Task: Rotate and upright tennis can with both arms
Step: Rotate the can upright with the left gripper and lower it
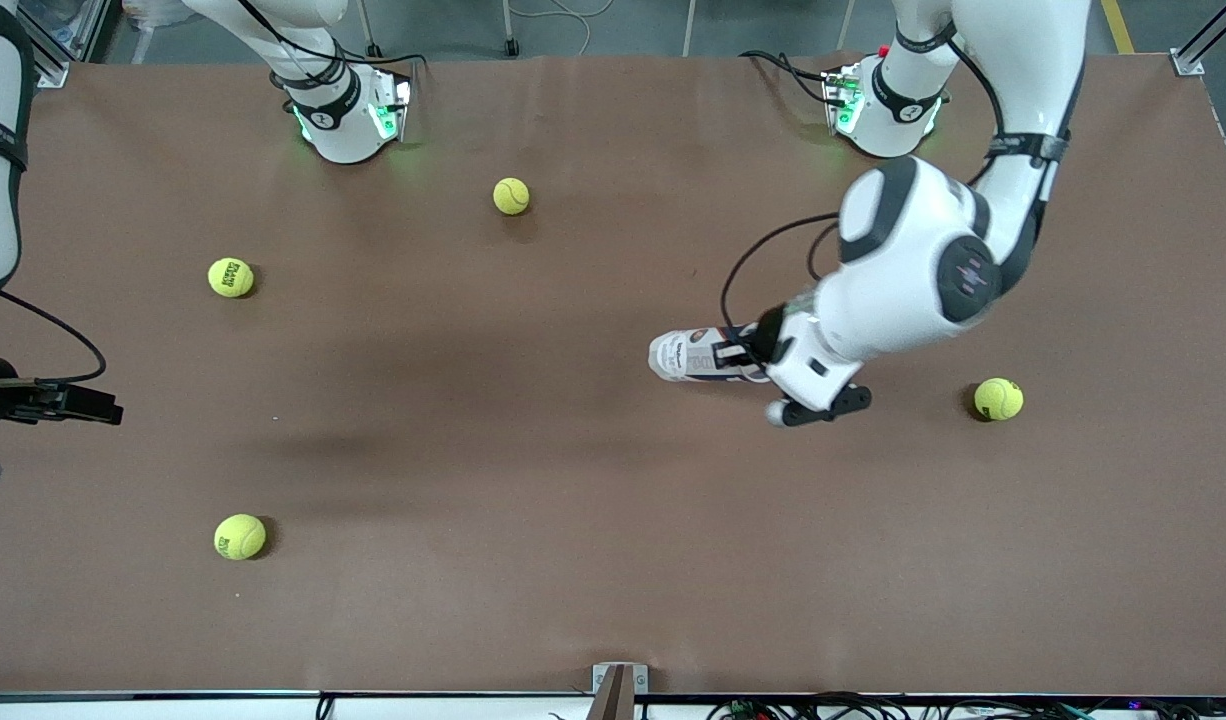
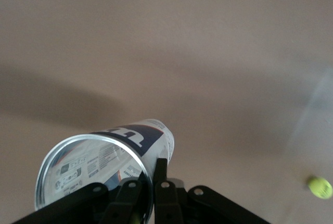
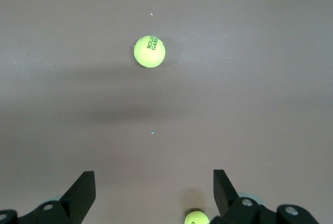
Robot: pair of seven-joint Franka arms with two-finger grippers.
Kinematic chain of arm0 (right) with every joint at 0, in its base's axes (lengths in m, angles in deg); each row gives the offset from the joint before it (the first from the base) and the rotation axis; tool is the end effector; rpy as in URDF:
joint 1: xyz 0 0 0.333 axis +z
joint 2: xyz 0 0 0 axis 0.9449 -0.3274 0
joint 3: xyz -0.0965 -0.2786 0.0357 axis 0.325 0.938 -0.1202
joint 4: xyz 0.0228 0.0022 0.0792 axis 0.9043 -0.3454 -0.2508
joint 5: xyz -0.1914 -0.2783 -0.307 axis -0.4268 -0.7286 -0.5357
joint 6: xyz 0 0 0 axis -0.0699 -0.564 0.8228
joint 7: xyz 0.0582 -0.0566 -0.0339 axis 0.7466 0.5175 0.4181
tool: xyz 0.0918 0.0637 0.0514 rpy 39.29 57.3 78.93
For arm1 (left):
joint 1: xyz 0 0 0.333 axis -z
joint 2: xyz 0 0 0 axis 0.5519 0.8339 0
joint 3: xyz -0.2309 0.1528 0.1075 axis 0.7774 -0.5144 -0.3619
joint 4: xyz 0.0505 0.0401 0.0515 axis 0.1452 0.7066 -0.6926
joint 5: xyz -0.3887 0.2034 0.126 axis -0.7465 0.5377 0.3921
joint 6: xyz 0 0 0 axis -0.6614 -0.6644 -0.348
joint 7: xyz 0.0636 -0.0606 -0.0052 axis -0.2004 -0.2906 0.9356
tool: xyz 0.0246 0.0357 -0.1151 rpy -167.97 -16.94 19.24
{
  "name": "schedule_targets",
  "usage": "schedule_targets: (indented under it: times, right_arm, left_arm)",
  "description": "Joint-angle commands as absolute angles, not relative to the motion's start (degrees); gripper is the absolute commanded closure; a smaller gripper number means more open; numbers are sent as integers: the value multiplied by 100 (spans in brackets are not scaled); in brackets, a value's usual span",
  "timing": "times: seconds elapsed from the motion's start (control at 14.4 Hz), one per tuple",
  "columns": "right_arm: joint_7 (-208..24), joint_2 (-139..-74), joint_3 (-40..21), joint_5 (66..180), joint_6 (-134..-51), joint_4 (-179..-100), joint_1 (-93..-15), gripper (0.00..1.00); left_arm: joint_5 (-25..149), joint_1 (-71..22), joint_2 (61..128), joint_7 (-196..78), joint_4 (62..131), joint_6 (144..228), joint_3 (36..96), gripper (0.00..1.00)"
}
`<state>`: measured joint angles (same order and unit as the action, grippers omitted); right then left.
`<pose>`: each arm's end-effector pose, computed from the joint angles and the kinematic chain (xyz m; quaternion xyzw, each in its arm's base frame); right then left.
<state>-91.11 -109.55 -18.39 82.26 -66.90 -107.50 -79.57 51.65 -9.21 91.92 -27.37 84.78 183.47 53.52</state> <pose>0.7356 -0.0807 0.4922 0.9995 -0.0098 -0.0286 0.0133 0.6327 -0.3829 0.3814 0.9744 0.1381 -0.0693 0.1632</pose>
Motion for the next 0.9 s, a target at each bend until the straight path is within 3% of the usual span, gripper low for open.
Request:
schedule_targets:
  times: [0.0,0.42,0.62,0.83]
  right_arm:
    - [-9119,-10561,-1911,8282,-6435,-10920,-8056,0]
    - [-9004,-10103,-1955,8299,-5678,-10955,-7994,0]
    - [-9004,-9954,-1929,8404,-5511,-10990,-8003,0]
    - [-9004,-9524,-1702,8440,-5572,-11516,-7759,0]
  left_arm:
    - [6328,-206,9505,-1389,7920,18315,5273,100]
    - [8126,1236,10437,197,7006,17832,5080,100]
    - [8126,1660,10587,207,7005,17831,4825,100]
    - [8100,1687,10693,216,7005,17840,4842,98]
